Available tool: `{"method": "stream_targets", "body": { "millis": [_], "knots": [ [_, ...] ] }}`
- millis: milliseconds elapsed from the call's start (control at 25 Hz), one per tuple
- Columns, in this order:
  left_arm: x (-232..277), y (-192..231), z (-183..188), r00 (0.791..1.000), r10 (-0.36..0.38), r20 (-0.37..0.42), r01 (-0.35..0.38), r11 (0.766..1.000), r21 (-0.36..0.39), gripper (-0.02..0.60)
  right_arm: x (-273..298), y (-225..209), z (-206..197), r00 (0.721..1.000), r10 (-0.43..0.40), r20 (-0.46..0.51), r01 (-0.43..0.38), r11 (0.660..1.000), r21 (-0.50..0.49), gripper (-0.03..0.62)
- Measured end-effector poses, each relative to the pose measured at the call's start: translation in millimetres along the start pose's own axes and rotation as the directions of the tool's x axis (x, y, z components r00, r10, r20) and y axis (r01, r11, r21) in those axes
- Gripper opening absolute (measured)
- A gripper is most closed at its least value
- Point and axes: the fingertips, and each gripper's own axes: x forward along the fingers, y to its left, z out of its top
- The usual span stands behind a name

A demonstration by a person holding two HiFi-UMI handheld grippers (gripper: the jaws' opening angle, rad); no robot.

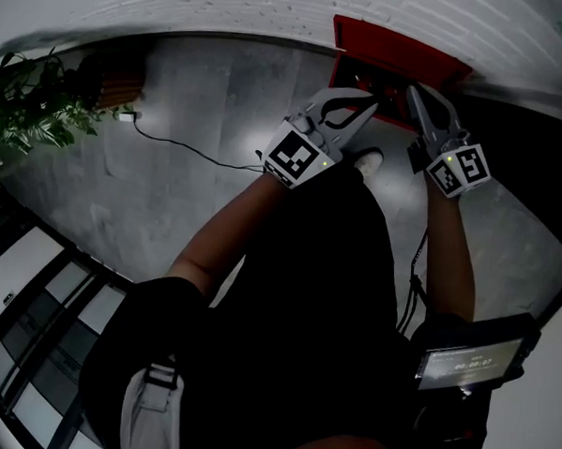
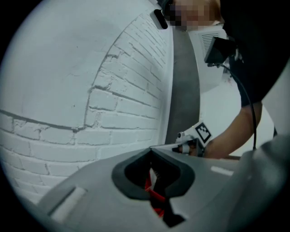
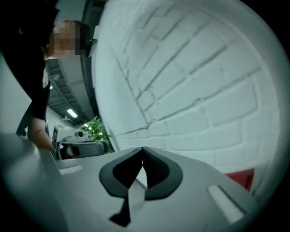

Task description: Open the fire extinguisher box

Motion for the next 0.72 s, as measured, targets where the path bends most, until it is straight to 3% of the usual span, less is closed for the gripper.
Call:
{"method": "stream_targets", "body": {
  "millis": [120,240,480,720],
  "knots": [
    [-13,-30,48,0.999,-0.035,0.036,0.035,0.999,0.004,0.003,-34,65,45,0.997,0.066,-0.044,-0.074,0.971,-0.228,0.009],
    [-26,-45,71,0.996,-0.064,0.059,0.063,0.998,0.015,0.003,-54,106,65,0.993,0.091,-0.079,-0.113,0.935,-0.337,0.009],
    [-53,-79,97,0.994,-0.090,0.067,0.090,0.996,0.006,0.003,-87,165,93,0.988,0.131,-0.078,-0.151,0.916,-0.372,0.009],
    [-63,-103,117,0.990,-0.115,0.082,0.112,0.993,0.042,0.003,-99,196,116,0.983,0.158,-0.092,-0.182,0.893,-0.413,0.009]
  ]
}}
